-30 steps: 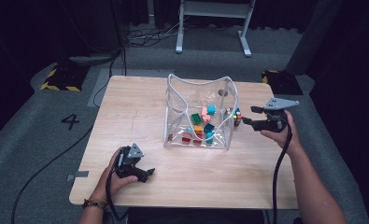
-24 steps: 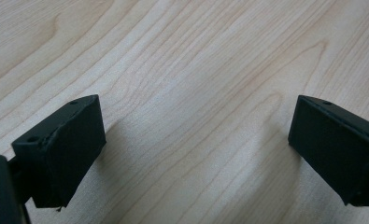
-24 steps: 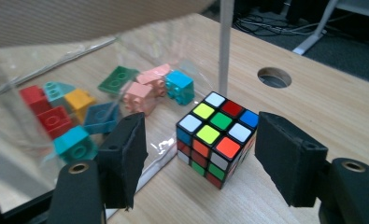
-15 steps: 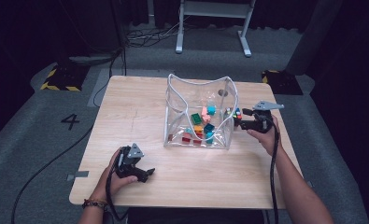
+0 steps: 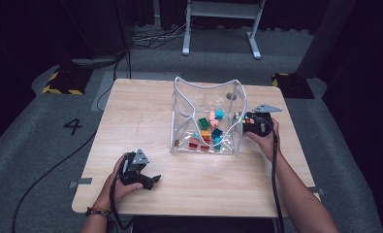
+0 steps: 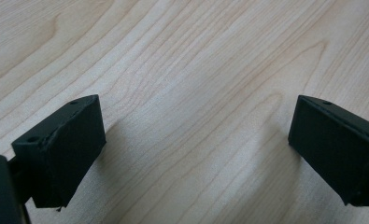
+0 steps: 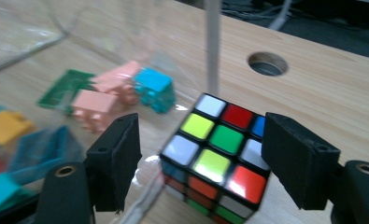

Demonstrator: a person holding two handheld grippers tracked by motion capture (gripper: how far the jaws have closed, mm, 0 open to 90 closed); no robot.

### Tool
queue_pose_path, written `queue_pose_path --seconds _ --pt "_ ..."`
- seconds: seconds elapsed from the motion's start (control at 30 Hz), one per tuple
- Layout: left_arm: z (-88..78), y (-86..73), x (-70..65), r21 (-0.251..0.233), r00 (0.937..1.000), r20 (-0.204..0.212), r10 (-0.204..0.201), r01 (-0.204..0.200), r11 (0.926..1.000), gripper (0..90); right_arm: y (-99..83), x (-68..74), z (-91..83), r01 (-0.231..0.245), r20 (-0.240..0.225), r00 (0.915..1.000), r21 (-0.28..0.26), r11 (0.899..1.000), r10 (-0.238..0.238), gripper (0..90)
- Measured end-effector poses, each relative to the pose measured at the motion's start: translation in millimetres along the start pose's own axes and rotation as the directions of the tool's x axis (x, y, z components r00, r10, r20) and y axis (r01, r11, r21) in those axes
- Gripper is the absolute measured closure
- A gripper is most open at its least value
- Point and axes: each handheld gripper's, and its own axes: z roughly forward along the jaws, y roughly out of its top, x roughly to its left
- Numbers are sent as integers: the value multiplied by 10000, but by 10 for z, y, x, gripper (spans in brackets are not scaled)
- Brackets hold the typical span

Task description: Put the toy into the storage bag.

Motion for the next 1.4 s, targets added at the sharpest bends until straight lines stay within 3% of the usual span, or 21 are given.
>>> queue_pose_path --seconds 0.17,0.23,0.37,0.47,0.57,0.63,0.73,0.8,0.93,0.97,1.0,1.13,1.23,1.4 --pt "0 -1 -2 9 10000 2 -28 28 10000 40 -15 -23 38 74 291 9996 -67 9999 -72 299" --pt "0 -1 -1 12 10000 8 -18 18 10000 41 -12 -22 44 292 653 9974 66 9996 -295 305" --pt "-1 -1 -2 11 10000 0 -27 27 10000 40 6 -30 55 79 1083 9941 195 9998 -100 303" --pt "0 -1 -2 9 10000 18 -23 23 10000 40 0 -50 61 -54 1072 9942 225 9997 29 274" --pt "0 0 -1 16 10000 11 -19 19 10000 41 -13 -81 60 -72 1358 9907 395 9992 18 261" --pt "0 0 -1 10 10000 8 -13 13 10000 40 -28 -122 63 -388 1402 9896 463 9982 320 253" --pt "0 0 -1 13 10000 9 -20 20 10000 40 -54 -199 83 -810 1110 9911 586 9950 741 263" --pt "1 -1 -2 11 10000 30 -31 31 10000 40 -73 -237 101 -964 814 9925 591 9936 914 315" --pt "0 0 -1 15 10000 17 -17 17 10000 40 -109 -307 92 -1004 662 9932 629 9930 962 340" --pt "0 0 -1 15 10000 18 -17 17 10000 40 -117 -329 86 -773 827 9940 708 9945 714 342" --pt "1 -1 -2 17 10000 46 -32 32 10000 40 -114 -321 82 -893 806 9932 678 9937 838 342" --pt "-1 0 1 14 10000 12 7 -7 10000 40 -117 -349 54 -576 741 9959 876 9945 512 344" --pt "-2 0 0 28 10000 12 -10 10 10000 40 -129 -362 18 -658 550 9966 903 9937 610 343" --pt "-1 1 1 20 10000 5 9 -9 10000 40 -186 -409 -79 -200 -203 9995 1003 9948 221 343"
